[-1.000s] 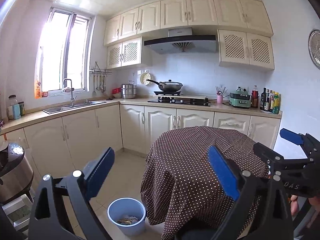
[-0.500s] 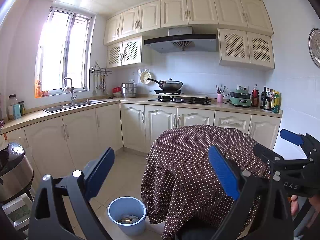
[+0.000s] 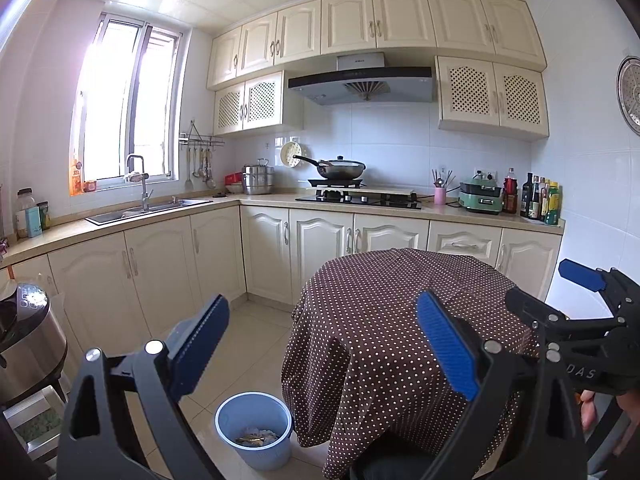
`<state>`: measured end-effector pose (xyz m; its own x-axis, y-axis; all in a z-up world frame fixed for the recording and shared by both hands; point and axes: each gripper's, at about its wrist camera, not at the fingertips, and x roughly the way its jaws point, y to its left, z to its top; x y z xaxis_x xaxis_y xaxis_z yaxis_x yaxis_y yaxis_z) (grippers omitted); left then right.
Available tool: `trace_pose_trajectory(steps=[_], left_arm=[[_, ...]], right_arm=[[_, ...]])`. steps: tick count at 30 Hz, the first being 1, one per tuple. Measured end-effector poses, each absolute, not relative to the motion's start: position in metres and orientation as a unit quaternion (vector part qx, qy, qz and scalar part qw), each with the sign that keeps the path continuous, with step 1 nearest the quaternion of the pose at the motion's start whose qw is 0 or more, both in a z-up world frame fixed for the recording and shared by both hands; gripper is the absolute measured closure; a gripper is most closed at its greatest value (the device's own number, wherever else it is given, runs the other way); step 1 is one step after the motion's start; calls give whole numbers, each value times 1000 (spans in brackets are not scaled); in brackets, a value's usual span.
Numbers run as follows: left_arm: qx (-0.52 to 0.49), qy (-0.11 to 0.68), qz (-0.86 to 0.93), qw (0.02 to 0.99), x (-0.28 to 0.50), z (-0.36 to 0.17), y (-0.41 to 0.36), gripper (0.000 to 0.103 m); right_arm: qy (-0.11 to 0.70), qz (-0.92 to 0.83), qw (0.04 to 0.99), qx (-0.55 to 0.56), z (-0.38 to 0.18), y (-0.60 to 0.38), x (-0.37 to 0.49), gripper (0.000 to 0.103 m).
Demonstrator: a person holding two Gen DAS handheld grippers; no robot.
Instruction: Collect trash
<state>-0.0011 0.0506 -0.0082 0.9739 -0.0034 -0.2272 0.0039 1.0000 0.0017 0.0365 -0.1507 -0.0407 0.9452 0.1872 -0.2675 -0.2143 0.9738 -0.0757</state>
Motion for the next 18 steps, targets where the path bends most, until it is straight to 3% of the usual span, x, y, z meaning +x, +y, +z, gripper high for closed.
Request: trace_pose_trajectory(steps=[18], left_arm=[[3,118,-4,993,-3,-11,48,10]], right_arm=[[136,102,984,-50,-43,-152,38,7]])
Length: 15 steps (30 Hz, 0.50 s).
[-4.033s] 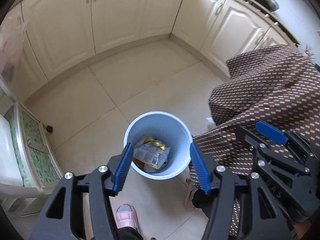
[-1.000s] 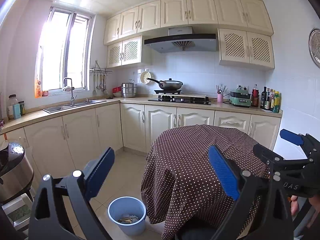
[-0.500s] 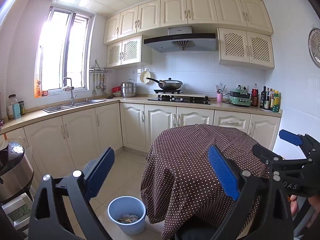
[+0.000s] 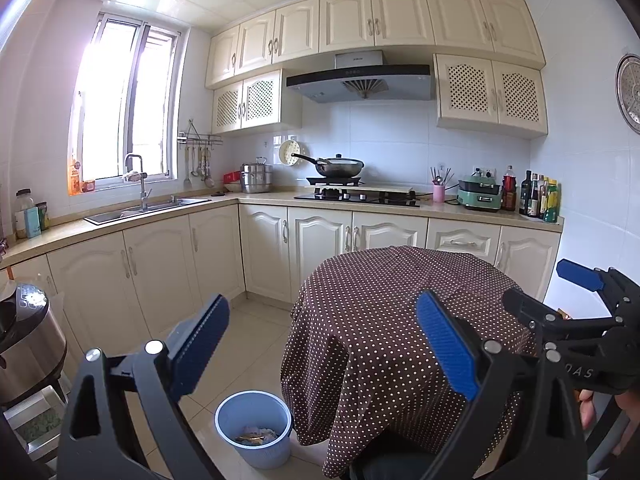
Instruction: Collect trash
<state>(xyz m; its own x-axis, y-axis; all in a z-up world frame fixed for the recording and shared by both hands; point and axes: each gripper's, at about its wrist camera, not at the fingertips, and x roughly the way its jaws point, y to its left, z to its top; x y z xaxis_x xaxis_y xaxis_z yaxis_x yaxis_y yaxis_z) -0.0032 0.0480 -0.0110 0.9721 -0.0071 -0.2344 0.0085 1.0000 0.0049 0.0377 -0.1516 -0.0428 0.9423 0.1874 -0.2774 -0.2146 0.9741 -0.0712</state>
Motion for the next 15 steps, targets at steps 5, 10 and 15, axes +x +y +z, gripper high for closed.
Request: trace_pose_trajectory(steps=[5,10,15], left_arm=[[2,117,-4,993,-4,-10,48,10],[2,118,-4,993,-4,-10,48,10],[2,118,-5,993,-4,-10,48,10]], right_arm=[[136,102,984,-50,-43,-151,38,7],[139,104,984,-49,-44,-151,38,7],[139,105,983,-49,-45,-150,38,7]])
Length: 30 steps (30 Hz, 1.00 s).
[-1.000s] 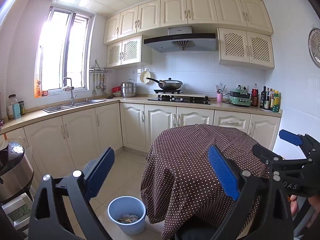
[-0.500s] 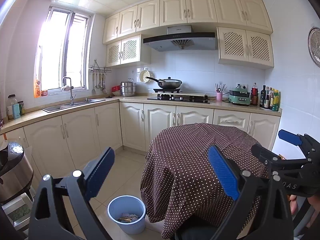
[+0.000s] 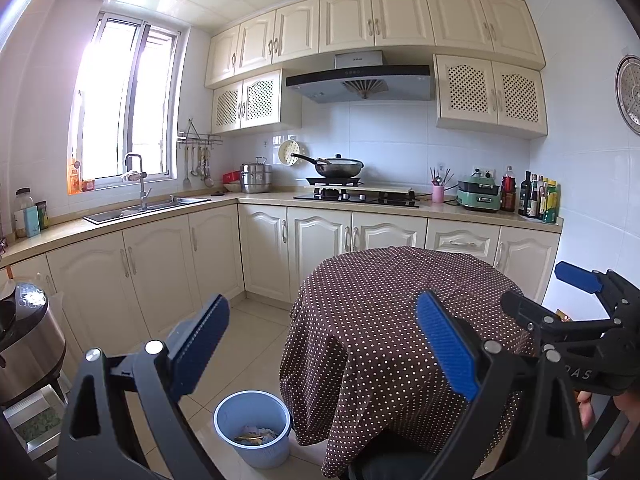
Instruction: Collect trash
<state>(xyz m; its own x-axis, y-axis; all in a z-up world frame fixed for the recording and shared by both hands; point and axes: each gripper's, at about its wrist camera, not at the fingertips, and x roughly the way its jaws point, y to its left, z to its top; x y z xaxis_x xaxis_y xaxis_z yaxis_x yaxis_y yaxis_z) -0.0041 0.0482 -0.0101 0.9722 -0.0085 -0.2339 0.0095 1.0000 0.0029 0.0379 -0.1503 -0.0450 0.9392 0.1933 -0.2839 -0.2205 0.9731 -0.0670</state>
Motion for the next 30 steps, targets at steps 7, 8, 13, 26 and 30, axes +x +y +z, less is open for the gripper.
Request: trace_pose_trajectory(steps=[7,8,13,26,30], left_arm=[[2,117,-6,993,-4,-10,47,10],[2,117,-6,993,-4,-11,47,10],[2,117,-6,993,-5,-11,48,10],[2,117,-6,993,-5,-11,47,10],[1,118,-5,993,-5,-11,46,10]], right_arm=[[141,106,983,-47,-45,-149,39,7],[141,107,983,-47,-45,-148,39,7],[140,107,983,-49,-45,-147,37,7],[141,110,983,-51,-44,-145,39,7],[142,112,982,-52,-44,-146,41,7]])
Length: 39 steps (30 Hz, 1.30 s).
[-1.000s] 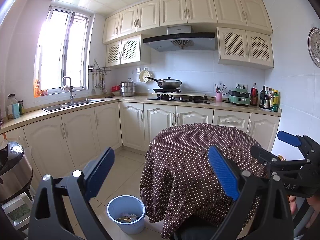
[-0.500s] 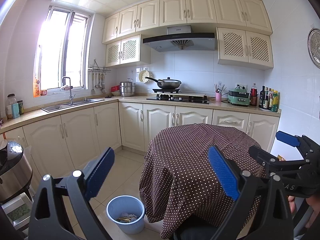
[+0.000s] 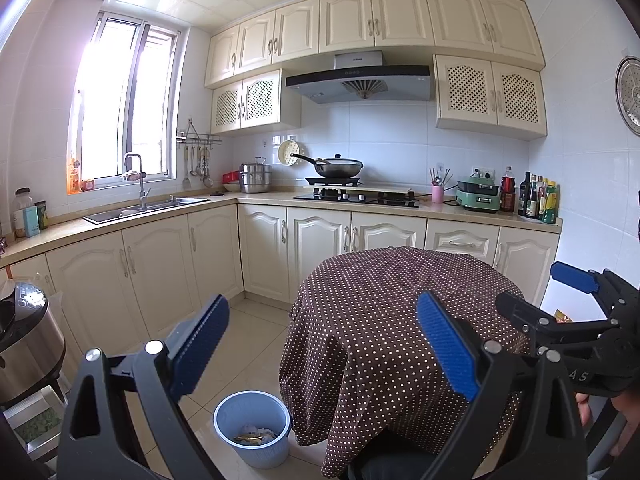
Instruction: Collect trash
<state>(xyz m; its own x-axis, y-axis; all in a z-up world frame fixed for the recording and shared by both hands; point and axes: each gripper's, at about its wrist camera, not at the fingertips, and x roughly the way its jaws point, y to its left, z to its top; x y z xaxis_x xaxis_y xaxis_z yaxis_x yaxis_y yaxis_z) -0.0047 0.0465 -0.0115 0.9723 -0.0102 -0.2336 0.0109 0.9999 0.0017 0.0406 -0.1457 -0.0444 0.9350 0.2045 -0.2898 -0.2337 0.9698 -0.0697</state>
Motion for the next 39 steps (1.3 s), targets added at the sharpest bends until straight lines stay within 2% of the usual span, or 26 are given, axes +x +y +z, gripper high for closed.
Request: trace_pose_trajectory(steps=[39], left_arm=[[2,126,-3,992,-1,-12,44,10]], right_arm=[[149,118,981,-48,-49,-150,44,7]])
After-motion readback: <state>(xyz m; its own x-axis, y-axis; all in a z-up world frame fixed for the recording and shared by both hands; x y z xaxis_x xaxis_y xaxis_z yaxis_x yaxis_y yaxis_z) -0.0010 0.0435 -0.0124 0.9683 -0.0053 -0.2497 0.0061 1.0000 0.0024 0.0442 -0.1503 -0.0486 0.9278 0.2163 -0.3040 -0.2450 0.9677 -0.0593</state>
